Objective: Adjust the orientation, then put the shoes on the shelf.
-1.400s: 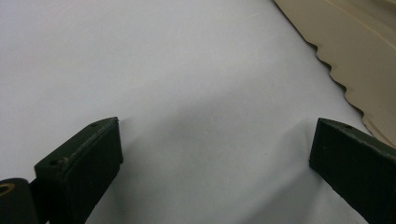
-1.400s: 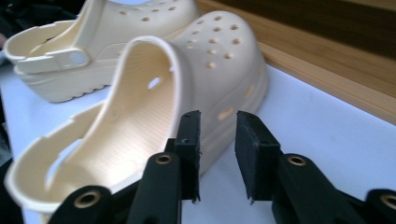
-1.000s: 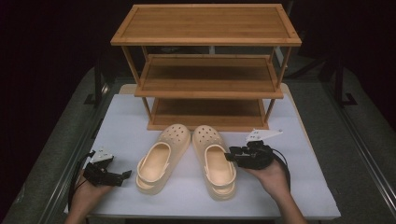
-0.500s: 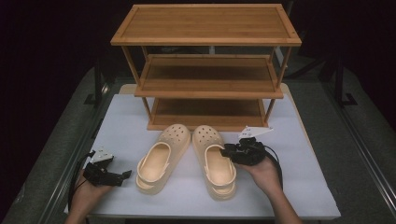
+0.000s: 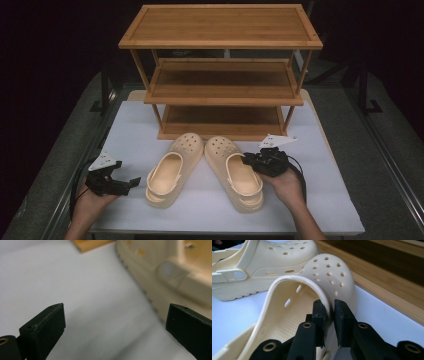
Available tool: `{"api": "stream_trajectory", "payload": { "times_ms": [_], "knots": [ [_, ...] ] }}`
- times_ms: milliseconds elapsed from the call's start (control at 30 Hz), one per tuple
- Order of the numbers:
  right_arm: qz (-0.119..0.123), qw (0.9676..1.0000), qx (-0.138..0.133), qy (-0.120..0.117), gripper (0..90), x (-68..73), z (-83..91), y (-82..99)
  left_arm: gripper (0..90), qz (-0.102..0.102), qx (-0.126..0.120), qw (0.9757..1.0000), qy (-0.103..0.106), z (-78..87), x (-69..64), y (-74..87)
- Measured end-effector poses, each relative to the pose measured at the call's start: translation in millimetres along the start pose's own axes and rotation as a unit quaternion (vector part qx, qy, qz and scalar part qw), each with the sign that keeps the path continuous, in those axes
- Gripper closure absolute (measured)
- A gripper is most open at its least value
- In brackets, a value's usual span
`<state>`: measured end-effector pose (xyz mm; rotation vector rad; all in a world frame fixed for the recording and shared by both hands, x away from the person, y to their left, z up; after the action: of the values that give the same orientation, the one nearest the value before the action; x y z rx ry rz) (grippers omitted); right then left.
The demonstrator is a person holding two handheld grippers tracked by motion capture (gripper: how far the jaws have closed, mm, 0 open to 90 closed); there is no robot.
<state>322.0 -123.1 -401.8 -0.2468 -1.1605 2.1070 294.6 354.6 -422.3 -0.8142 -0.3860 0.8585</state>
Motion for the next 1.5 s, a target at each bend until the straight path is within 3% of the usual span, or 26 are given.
{"api": "stream_trajectory", "payload": {
  "times_ms": [133,333,500,633,700,867,933,1067,1133,1200,1400,1500],
  "knots": [
    [0.000,1.0000,-0.004,0.004,81.9,-3.6,4.2,0.8,2.1,0.004,-0.020,0.9994,0.029,5.6,-5.8,-14.1],
    [-0.003,0.9999,-0.009,0.002,83.4,-8.8,10.4,1.6,2.1,-0.019,-0.032,0.9980,0.050,4.1,-21.5,-36.4],
    [-0.004,0.9999,-0.011,0.003,83.9,-11.4,14.6,2.7,2.1,-0.046,-0.028,0.9962,0.068,-9.8,-34.1,-57.9],
    [-0.002,0.9999,-0.011,0.005,83.9,-12.6,17.0,3.3,2.2,-0.056,-0.026,0.9951,0.078,-24.7,-40.3,-68.8],
    [-0.003,0.9999,-0.013,0.005,83.8,-13.3,17.8,3.4,9.4,-0.065,-0.020,0.9942,0.083,-33.3,-42.3,-72.0],
    [-0.004,0.9999,-0.013,0.006,83.8,-13.6,19.5,3.3,16.9,-0.079,0.003,0.9943,0.071,-53.7,-42.7,-74.6],
    [-0.002,0.9999,-0.014,0.007,83.8,-13.9,19.8,3.1,32.5,-0.087,0.003,0.9936,0.072,-57.3,-43.0,-74.3],
    [-0.002,0.9999,-0.015,0.008,83.8,-14.2,20.3,2.8,48.4,-0.099,0.003,0.9928,0.067,-60.6,-45.6,-75.1],
    [-0.002,0.9998,-0.015,0.009,83.8,-14.5,20.6,2.6,57.0,-0.110,0.006,0.9927,0.050,-59.9,-46.5,-76.2],
    [-0.002,0.9998,-0.015,0.009,83.8,-14.9,20.8,2.5,63.0,-0.100,0.004,0.9938,0.047,-59.1,-46.3,-76.9],
    [-0.002,0.9998,-0.015,0.011,83.8,-15.5,20.9,1.7,74.6,-0.113,0.012,0.9935,0.008,-55.1,-49.9,-79.9],
    [-0.001,0.9998,-0.015,0.012,83.8,-16.2,20.6,0.3,78.6,-0.108,0.003,0.9941,-0.002,-53.5,-51.6,-84.7]
  ]
}}
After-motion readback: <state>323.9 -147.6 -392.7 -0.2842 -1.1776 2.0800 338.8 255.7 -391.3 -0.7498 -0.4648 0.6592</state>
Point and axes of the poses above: each handheld gripper's, and its own axes: z roughly backward along the jaws, y roughly out of its underside, x roughly to its left, the point moved 1 cm from there along -z, roughly forward along the jaws, and after that the axes turned 2 degrees about -y, right-handed, at the moved point
